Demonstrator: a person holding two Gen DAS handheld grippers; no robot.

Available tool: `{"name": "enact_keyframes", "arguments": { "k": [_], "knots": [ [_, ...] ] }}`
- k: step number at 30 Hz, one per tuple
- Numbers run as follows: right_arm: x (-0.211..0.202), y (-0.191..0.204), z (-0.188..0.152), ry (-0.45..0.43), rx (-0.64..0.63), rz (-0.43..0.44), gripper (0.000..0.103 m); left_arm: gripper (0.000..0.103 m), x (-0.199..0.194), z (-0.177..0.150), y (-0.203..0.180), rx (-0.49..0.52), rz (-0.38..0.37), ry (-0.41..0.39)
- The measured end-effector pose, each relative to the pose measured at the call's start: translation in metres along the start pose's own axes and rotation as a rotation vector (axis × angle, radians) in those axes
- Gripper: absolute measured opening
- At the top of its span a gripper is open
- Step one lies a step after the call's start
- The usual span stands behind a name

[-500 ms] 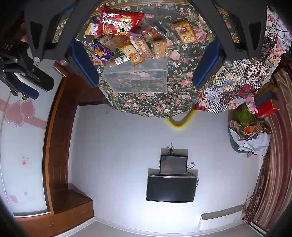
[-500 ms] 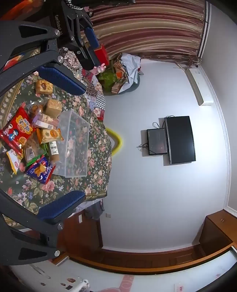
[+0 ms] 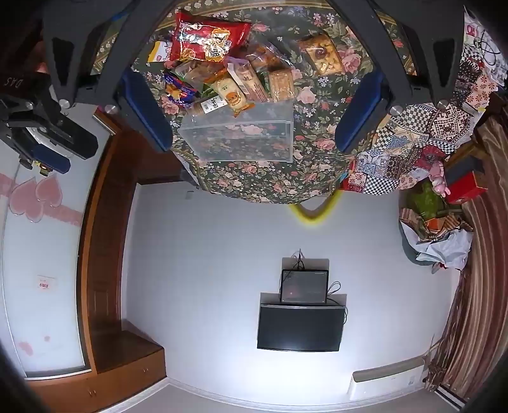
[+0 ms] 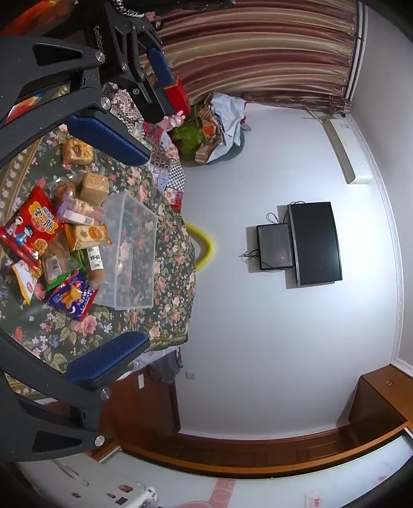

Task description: Organize snacks

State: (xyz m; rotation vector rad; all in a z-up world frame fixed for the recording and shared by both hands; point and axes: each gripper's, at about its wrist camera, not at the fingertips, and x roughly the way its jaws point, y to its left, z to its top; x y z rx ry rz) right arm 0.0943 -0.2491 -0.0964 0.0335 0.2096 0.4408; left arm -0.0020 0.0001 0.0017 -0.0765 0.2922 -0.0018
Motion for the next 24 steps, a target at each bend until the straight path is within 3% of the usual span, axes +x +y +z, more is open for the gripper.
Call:
{"name": "enact_keyframes", "arguments": {
  "k": [24],
  "knots": [
    [0.0001, 0.0007, 0.0005, 0.004, 0.011, 0.001, 0.103, 0.103, 0.0016, -0.0024, -0.0005, 0.005, 0.002, 0.01]
  ]
}}
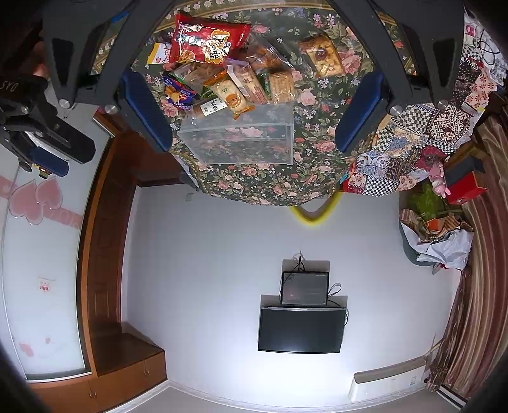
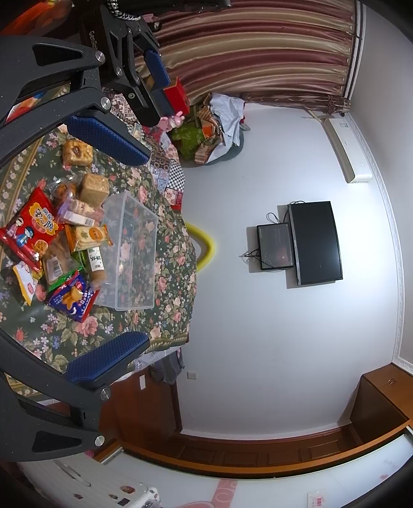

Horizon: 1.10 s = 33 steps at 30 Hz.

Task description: Organize snacks

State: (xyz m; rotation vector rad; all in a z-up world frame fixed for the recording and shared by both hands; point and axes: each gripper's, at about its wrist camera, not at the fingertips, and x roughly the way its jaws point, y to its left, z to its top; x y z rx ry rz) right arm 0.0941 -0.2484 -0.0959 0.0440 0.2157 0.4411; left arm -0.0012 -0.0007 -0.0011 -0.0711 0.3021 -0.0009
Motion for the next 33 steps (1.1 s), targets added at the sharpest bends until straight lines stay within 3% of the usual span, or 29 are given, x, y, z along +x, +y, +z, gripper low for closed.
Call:
{"name": "enact_keyframes", "arguments": {
  "k": [33],
  "knots": [
    [0.0001, -0.0007, 0.0018, 0.0, 0.005, -0.001, 0.103, 0.103, 0.0009, 0.0, 0.0018, -0.001, 0.013, -0.003]
  ]
}}
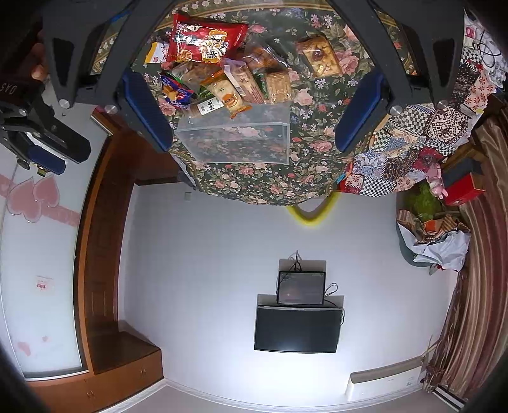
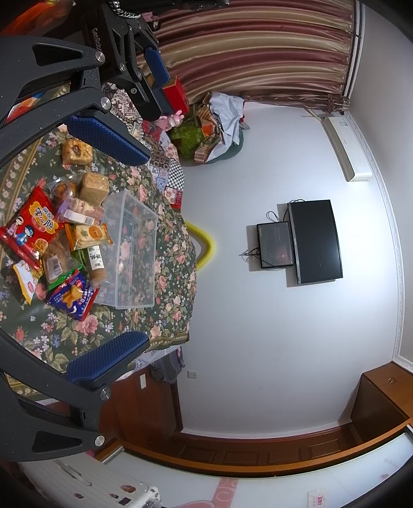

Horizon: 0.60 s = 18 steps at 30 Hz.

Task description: Organize snacks

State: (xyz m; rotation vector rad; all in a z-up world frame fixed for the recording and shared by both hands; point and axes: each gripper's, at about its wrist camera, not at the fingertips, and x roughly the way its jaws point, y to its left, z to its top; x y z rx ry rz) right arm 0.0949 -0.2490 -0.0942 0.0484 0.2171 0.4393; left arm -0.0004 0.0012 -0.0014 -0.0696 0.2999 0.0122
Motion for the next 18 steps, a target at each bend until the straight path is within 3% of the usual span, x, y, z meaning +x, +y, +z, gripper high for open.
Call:
{"name": "enact_keyframes", "arguments": {
  "k": [18],
  "knots": [
    [0.0083, -0.0082, -0.0073, 0.024, 0.004, -0.017, 0.103, 0.103, 0.01, -0.0055, 0.0041, 0.016, 0.012, 0.03]
  ]
}}
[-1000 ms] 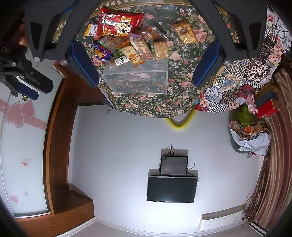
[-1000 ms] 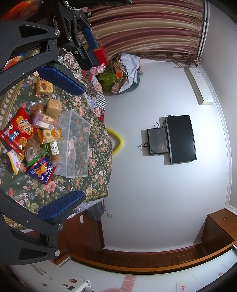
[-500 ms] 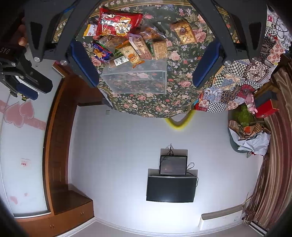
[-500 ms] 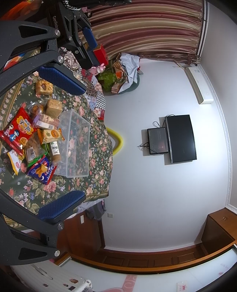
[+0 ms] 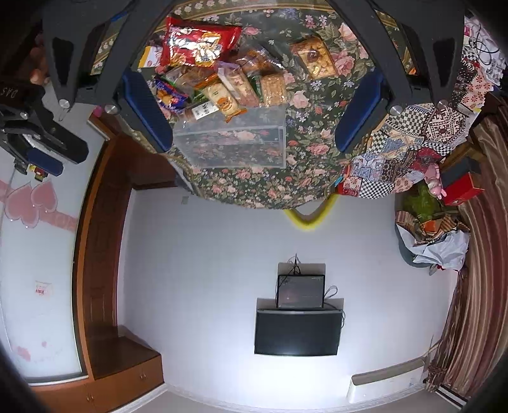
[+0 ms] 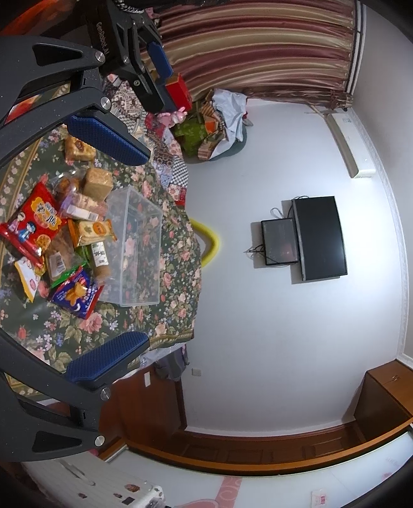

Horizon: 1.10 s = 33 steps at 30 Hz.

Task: Organize snacks
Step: 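Grasp the cracker bag with the left tool while the right tool grasps the blue biscuit bag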

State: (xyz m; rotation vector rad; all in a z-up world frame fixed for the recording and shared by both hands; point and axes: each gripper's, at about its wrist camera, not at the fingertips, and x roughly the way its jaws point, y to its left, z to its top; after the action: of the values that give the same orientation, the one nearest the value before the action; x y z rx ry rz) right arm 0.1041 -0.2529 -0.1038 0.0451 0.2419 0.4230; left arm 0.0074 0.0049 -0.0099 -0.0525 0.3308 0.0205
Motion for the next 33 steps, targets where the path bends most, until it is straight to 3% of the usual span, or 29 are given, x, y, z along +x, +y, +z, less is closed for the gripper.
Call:
{"name": "enact_keyframes", "arguments": {
  "k": [9, 13, 20, 28, 33],
  "knots": [
    [0.031, -0.027, -0.03, 0.146, 0.018, -0.054, 0.103, 0.102, 0.039, -0.029, 0.031, -0.006, 0.011, 0.148],
    [0.049, -0.039, -0.053, 0.242, 0.014, -0.098, 0.103, 0.084, 0.059, -0.048, 0.045, -0.004, 0.054, 0.237],
    [0.063, -0.047, -0.072, 0.372, 0.056, -0.079, 0.098, 0.08, 0.09, -0.082, 0.071, -0.029, 0.07, 0.365],
    [0.084, -0.036, -0.082, 0.413, 0.036, -0.017, 0.098, 0.08, 0.124, -0.116, 0.094, -0.066, 0.088, 0.477],
    [0.103, -0.036, -0.086, 0.432, 0.032, -0.029, 0.097, 0.08, 0.147, -0.128, 0.104, -0.101, 0.103, 0.52]
  ]
}}
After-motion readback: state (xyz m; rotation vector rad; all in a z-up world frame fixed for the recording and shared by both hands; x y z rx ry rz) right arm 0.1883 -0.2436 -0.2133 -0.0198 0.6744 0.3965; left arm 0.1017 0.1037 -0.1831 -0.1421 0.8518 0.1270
